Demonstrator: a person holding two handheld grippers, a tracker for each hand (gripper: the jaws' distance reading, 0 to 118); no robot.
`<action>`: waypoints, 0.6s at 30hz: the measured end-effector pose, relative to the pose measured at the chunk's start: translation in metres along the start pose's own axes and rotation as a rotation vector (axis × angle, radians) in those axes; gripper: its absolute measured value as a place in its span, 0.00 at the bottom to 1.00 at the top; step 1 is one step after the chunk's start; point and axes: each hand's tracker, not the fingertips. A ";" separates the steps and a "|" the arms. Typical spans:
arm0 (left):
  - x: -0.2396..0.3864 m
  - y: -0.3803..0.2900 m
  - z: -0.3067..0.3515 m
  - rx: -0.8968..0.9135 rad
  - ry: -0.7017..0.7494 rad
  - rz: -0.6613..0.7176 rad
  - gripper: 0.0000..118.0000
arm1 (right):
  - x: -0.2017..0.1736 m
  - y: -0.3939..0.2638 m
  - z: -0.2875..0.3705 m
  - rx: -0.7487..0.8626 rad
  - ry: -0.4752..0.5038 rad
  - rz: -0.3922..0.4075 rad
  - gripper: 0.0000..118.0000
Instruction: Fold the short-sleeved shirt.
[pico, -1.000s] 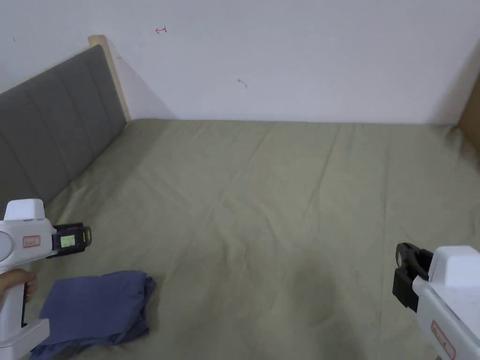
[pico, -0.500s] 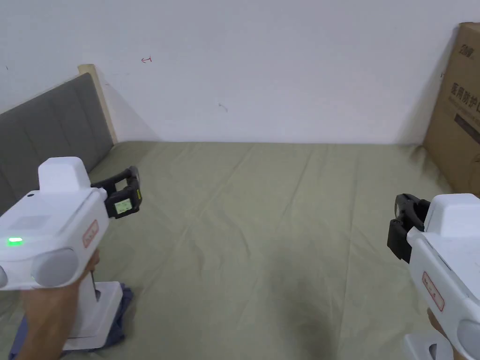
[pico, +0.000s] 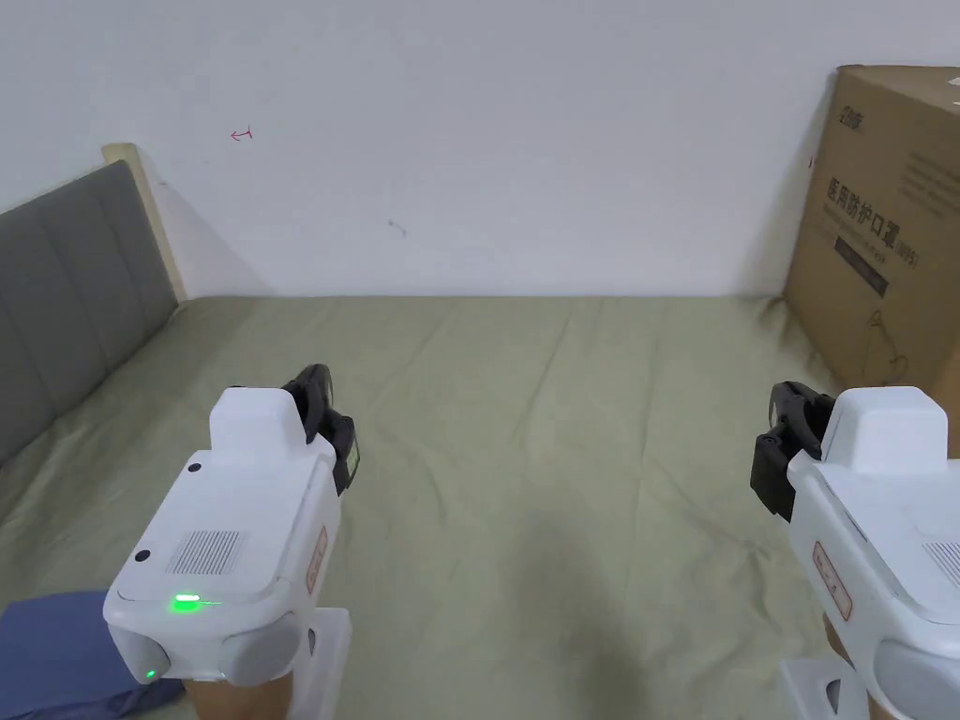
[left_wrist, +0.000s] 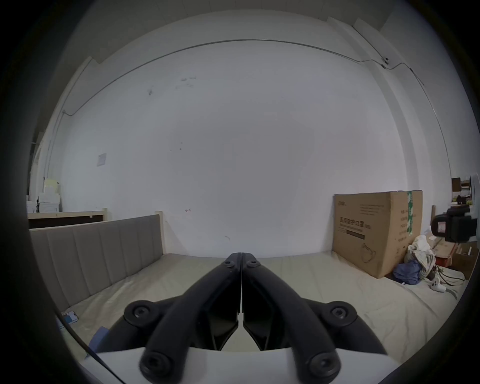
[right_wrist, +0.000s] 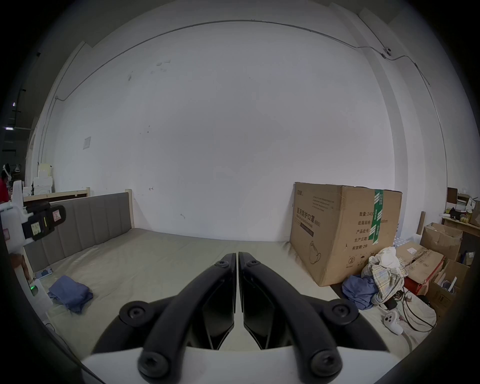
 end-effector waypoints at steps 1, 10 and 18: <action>0.003 -0.001 -0.001 -0.009 -0.005 -0.004 0.00 | 0.002 0.000 0.001 0.000 -0.003 -0.003 0.02; 0.012 -0.007 -0.005 -0.042 -0.041 -0.003 0.00 | 0.006 -0.004 0.000 0.000 -0.026 0.001 0.02; 0.015 -0.008 -0.004 -0.048 -0.050 0.001 0.00 | 0.007 -0.004 0.002 0.001 -0.030 0.005 0.02</action>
